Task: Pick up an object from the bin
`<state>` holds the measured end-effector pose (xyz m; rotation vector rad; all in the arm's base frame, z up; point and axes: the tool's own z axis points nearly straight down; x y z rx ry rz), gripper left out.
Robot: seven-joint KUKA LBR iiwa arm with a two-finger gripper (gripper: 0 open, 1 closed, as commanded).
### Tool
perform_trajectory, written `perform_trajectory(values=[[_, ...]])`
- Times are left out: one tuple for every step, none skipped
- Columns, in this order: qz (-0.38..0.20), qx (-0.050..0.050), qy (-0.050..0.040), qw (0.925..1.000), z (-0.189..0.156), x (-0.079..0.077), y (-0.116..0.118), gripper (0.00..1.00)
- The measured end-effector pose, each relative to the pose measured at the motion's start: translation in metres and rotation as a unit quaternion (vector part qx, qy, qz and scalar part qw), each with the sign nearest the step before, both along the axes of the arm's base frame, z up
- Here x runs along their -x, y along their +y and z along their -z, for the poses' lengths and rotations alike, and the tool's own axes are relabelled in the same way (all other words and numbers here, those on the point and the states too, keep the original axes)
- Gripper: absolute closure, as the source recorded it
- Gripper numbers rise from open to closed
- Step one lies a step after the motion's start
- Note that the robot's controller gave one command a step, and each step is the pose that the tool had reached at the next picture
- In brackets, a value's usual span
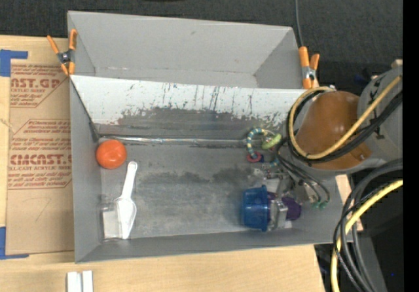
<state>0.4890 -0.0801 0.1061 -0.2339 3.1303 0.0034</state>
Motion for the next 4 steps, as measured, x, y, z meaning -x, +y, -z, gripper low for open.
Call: perform_trajectory(values=[[0.02,0.001,-0.0037,0.9998,0.0353,-0.0021,-0.0209,0.0],[0.09,0.0,-0.001,0.9959,0.0333,0.0049,-0.02,1.0],[0.09,0.0,-0.001,0.9959,0.0333,0.0049,-0.02,1.0],[0.09,0.0,0.0027,0.9959,0.0257,0.0072,-0.0195,1.0]])
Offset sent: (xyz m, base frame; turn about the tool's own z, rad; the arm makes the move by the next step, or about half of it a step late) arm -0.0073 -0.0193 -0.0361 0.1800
